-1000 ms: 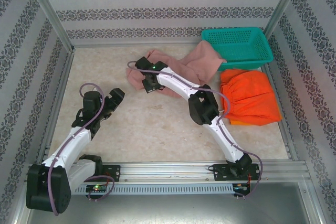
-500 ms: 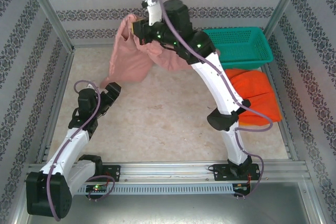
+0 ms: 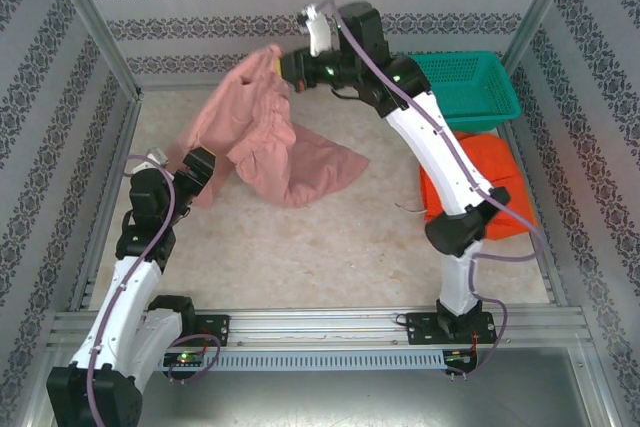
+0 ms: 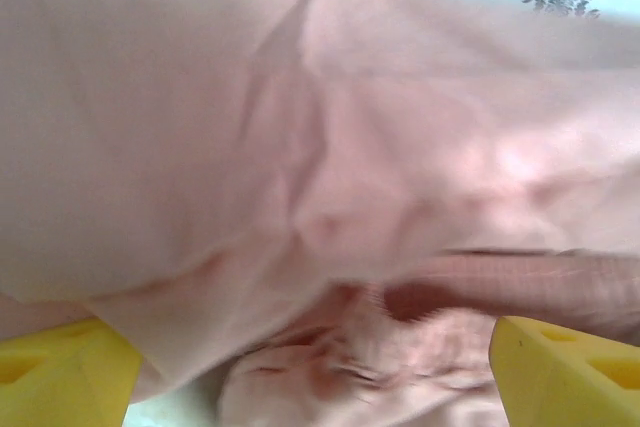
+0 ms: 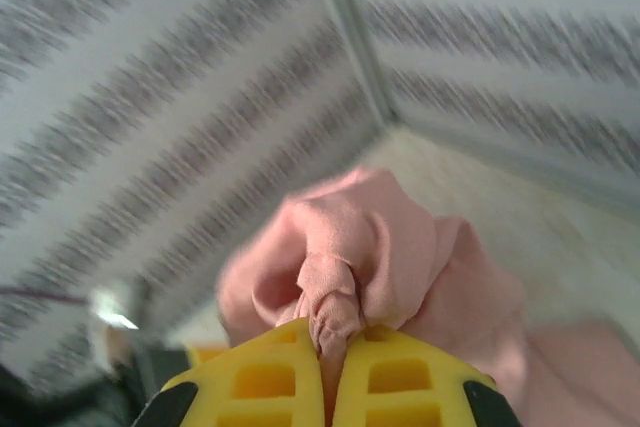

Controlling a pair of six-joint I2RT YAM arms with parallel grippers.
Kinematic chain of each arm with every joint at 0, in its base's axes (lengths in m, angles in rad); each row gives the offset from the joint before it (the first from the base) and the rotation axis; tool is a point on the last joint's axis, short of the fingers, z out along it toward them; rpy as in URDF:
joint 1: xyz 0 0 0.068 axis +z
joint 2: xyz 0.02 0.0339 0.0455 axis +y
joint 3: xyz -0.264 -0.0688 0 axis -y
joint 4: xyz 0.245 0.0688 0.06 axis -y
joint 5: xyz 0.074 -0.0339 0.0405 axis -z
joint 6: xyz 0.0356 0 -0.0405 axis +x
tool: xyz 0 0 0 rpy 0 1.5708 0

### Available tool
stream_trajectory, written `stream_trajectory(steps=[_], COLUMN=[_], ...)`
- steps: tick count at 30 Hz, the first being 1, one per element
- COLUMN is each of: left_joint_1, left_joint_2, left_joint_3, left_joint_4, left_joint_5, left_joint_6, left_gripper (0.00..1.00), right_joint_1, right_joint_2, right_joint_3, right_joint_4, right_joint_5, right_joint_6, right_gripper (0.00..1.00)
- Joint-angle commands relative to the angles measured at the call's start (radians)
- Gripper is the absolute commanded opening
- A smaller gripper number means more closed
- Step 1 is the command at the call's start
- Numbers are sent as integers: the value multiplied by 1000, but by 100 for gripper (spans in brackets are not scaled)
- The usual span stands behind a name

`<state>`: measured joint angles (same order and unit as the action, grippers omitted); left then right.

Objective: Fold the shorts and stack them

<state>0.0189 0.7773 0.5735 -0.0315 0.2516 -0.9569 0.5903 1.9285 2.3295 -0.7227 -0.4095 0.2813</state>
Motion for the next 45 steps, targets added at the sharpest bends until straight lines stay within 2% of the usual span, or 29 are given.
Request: stream_trajectory(steps=[1,4,6,13,17,23,32,37,45], left_joint_1=[42,83,93,96,113,137,136,136,136], left_joint_2=[22,52,59,66,131,378,741,884,1020], left_joint_3=[32,24,14,-24,-1,164,383,477,529], left_joint_4=[-99,-123,-129,-241,-226,-155,-134,-162,-84], left_joint_5=[21,53,62,17,14,96,179,175,221], left_joint_6=[36,28,23,-20,-26,22,94,145,149], left_gripper=[88,85,84,84,85,81,62,60,61], right_joint_1=[-59,-134,-164,-176,-175,-174,-175,-174,-174], right_joint_2=[-149,-263,-299,-321,-322,-321,-326,-315,-301], right_joint_3=[-329,-624,-748,-958,-987,-989,-983,-981,-981], right_joint_4=[58,168,180,178,192,185,186,186,189], right_joint_5=[96,77,79,107,111,110,104,92,86], right_joint_6=[-110,-94,-99,-135,-150,-180,-192,-189,-185], right_gripper=[0,0,0,0,0,0,0,0,0])
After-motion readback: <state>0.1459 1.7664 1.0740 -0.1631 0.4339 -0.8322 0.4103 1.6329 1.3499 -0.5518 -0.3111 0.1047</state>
